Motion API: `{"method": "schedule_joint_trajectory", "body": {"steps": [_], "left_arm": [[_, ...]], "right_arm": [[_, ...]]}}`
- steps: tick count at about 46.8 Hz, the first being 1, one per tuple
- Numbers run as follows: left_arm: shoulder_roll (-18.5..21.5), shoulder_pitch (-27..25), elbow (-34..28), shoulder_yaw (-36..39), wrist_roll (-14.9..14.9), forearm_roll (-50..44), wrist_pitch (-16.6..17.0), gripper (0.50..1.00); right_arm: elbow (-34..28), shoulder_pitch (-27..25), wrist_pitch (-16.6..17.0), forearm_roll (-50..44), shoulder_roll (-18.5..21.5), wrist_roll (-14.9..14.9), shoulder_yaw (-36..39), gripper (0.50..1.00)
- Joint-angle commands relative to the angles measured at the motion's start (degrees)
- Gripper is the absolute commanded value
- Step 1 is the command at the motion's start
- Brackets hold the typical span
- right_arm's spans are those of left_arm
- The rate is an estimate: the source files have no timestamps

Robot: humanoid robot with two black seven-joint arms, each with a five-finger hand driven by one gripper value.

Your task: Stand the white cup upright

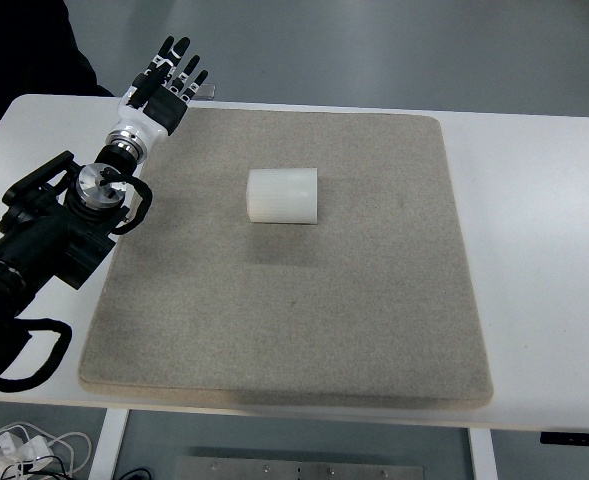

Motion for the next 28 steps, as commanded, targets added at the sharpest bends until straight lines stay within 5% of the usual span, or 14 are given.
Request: {"method": "schedule_joint_trajectory", "body": {"steps": [1, 28], "left_arm": [[0.00, 0.00, 0.09, 0.00, 0.00, -0.01, 0.00, 0.994], [0.88, -0.44, 0.70, 1.05, -0.09, 1.04, -1.14, 0.994]], "right_arm": [[0.00, 0.00, 0.00, 0.01, 0.00, 0.06, 0.00, 0.952], [0.00, 0.00, 0.00, 0.01, 0.00, -0.03, 0.00, 0.952]]}}
